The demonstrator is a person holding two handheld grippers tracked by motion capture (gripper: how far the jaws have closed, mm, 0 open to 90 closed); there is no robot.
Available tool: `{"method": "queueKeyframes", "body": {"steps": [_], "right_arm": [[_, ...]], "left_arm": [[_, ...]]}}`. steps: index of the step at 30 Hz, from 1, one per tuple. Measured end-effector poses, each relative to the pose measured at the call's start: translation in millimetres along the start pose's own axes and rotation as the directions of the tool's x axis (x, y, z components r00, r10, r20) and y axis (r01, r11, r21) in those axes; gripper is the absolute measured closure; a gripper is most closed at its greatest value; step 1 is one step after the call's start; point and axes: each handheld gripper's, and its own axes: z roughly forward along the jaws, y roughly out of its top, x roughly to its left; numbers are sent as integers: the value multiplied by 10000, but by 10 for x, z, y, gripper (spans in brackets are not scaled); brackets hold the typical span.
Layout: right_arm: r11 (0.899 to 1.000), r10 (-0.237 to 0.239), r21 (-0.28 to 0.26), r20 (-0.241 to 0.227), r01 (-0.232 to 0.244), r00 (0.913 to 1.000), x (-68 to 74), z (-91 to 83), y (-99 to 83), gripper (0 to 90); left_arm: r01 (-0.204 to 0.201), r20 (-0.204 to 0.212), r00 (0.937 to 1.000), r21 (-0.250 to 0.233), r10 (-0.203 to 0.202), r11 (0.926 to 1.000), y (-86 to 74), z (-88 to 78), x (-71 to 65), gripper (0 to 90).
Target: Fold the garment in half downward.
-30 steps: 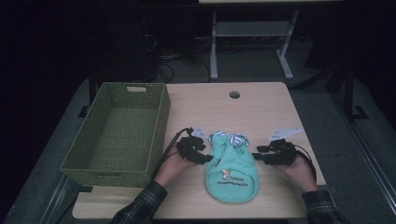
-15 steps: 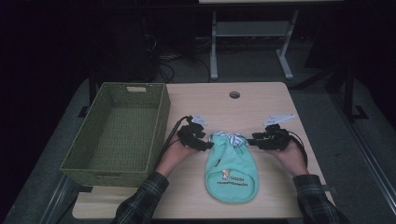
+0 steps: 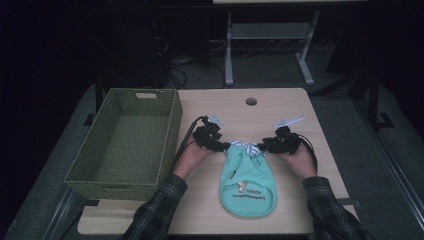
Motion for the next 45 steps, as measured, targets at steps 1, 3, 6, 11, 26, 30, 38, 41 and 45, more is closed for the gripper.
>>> {"method": "queueKeyframes", "body": {"steps": [1, 3, 6, 11, 26, 30, 38, 41, 45], "right_arm": [[10000, -77, 0, 7, 77, 10000, -10, 17, -6, 601], [10000, -81, 59, -30, 81, 10000, -11, 46, -26, 601], [9993, -271, 261, 36, 270, 9996, 7, 92, -64, 599], [9920, -1238, 299, 448, 1225, 9913, 56, 103, -119, 627], [9894, -1423, 315, 148, 1417, 9897, 98, 103, -132, 799], [9887, -1457, 376, 120, 1451, 9893, 101, 105, -125, 816], [9900, -1386, 281, 53, 1384, 9903, 86, 104, -134, 842], [9906, -1318, 382, 168, 1311, 9911, 84, 100, -117, 845], [9869, -1516, 607, 358, 1493, 9878, 66, 92, -61, 852]], "left_arm": [[-16, 23, 10000, 23, 16, 10000, 7, 17, 13, 417], [11, -27, 10000, 10, -11, 10000, 15, 44, 29, 418], [88, -15, 10000, 104, -88, 9999, 15, 87, 58, 418], [135, 1, 9999, 296, -135, 9995, 10, 162, 93, 415], [-425, 260, 9989, 958, 402, 9945, 12, 427, 73, 402], [-895, 191, 9959, 1003, 881, 9909, 15, 424, 36, 494], [-983, 567, 9940, 911, 934, 9910, 9, 412, 25, 843], [-989, 502, 9943, 998, 943, 9901, 7, 397, 35, 854], [-1200, 225, 9927, 977, 1183, 9880, 12, 373, 23, 860]]}}
